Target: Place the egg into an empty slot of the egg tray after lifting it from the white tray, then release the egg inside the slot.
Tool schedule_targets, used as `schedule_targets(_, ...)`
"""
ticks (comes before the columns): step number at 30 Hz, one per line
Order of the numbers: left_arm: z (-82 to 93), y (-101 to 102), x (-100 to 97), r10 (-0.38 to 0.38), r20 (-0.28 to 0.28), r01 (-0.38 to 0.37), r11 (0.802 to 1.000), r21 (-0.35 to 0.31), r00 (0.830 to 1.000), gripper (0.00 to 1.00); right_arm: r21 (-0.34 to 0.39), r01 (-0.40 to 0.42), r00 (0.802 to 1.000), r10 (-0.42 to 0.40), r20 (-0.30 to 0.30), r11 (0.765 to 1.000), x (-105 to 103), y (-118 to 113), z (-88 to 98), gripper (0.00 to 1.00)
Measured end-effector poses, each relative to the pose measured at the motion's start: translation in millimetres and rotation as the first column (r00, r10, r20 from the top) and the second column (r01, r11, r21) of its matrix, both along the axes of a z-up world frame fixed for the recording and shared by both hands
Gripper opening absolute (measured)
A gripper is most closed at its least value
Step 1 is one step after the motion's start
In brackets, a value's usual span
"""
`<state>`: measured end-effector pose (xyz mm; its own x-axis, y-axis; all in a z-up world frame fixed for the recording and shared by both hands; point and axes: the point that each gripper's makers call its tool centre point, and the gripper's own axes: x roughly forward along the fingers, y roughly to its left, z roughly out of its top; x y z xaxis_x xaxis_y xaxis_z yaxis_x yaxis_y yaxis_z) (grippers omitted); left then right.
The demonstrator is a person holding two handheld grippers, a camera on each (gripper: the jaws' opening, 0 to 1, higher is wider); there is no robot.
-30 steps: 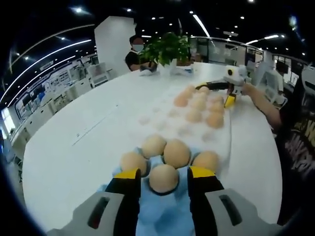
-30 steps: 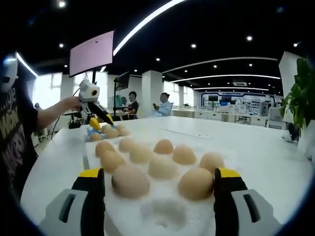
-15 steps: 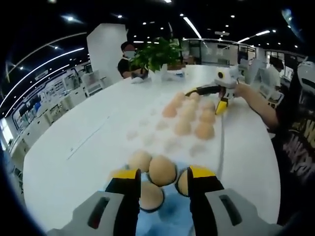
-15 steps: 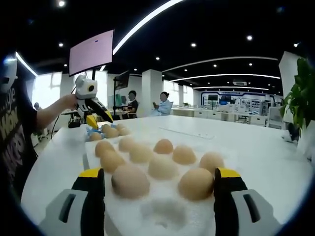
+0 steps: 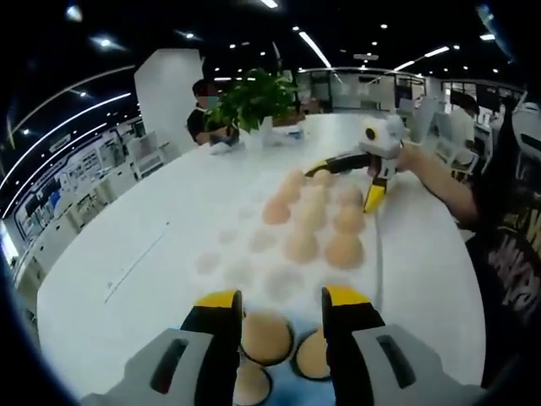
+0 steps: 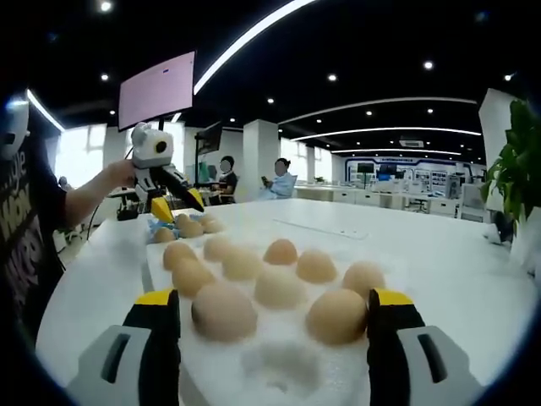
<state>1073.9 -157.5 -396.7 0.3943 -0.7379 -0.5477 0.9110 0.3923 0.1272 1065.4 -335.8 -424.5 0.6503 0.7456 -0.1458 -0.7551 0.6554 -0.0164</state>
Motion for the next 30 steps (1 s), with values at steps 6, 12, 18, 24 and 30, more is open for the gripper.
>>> schedule_targets(6,1.2,-22.9,4.1,-0.037,0.007,0.037,0.999,-0.008,0.999,0.38,0.001,0.001,1.000,-0.001,0.000,1.000,0.2,-0.3,0.0,0.96)
schedule_targets(12,0.7,-43.9,10.7,-0.073,0.011,0.073,0.997,0.000,0.997,0.38,0.002,0.001,1.000,-0.001,0.001,1.000,0.7,-0.6,0.0,0.96)
schedule_targets(18,-2.0,-57.7,14.0,-0.098,0.001,0.098,0.995,0.001,0.995,0.38,0.002,0.001,1.000,-0.001,0.001,1.000,1.3,-0.7,-0.2,0.96)
schedule_targets(24,-7.1,-68.0,13.3,-0.119,-0.004,0.119,0.993,0.018,0.993,0.38,0.001,0.002,1.000,-0.002,0.001,1.000,1.9,-0.9,-0.6,0.96)
schedule_targets(30,-11.1,-72.0,15.3,-0.129,-0.014,0.130,0.991,0.031,0.992,0.39,0.001,0.002,1.000,-0.002,0.001,1.000,2.3,-1.0,-1.0,0.96)
